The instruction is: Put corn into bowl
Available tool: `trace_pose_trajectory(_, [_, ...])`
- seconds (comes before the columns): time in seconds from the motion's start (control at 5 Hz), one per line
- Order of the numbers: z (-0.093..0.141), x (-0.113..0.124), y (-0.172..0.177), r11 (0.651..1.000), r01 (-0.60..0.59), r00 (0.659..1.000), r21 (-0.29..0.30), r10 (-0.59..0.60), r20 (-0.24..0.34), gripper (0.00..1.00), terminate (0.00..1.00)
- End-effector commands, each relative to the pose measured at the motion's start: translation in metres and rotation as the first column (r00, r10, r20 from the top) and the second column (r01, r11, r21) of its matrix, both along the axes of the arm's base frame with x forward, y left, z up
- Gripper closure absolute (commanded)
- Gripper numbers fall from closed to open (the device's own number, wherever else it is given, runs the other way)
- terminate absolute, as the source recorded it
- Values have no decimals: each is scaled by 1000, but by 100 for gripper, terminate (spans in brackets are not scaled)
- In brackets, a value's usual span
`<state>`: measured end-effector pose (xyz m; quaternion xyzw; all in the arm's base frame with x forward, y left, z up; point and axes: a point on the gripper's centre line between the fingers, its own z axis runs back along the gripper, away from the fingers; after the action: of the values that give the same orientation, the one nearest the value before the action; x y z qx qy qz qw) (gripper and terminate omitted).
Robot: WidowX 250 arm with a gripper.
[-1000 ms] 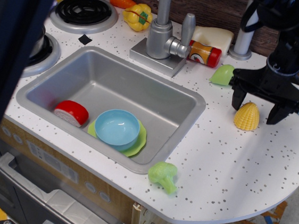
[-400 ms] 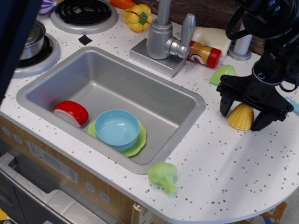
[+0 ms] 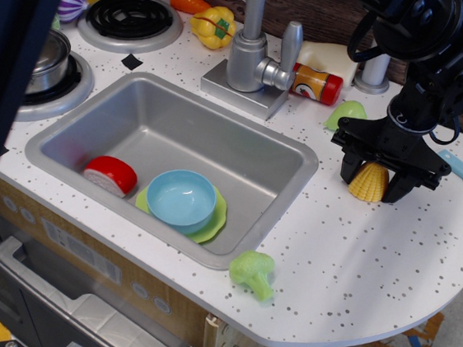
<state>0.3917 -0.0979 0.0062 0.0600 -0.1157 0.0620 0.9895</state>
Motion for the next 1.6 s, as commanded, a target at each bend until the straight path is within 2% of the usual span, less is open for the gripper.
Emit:
trace_pose_trajectory(0.0, [62, -13, 37, 998, -2, 1000, 67, 3, -17, 100, 0])
trace_pose_trajectory(0.2, [91, -40, 78, 989, 3, 997, 145, 8, -70, 100, 0])
trace_pose_trajectory(0.4, [89, -64, 105, 984, -19, 996, 176, 35, -85, 100, 0])
trace_pose_trajectory(0.6, [70, -82, 122, 988, -12, 998, 152, 22, -65, 100, 0])
trace_pose_trajectory(0.8, [35, -91, 138, 993, 33, 999, 114, -29, -34, 100, 0])
trace_pose_trajectory(1.0, [18, -97, 162, 990, 89, 996, 105, -88, -16, 100, 0])
trace_pose_trajectory(1.2, [18, -99, 172, 989, 127, 992, 78, -127, -3, 0, 0])
trace_pose_trajectory(1.4, [18, -99, 172, 989, 127, 992, 78, -127, -3, 0, 0])
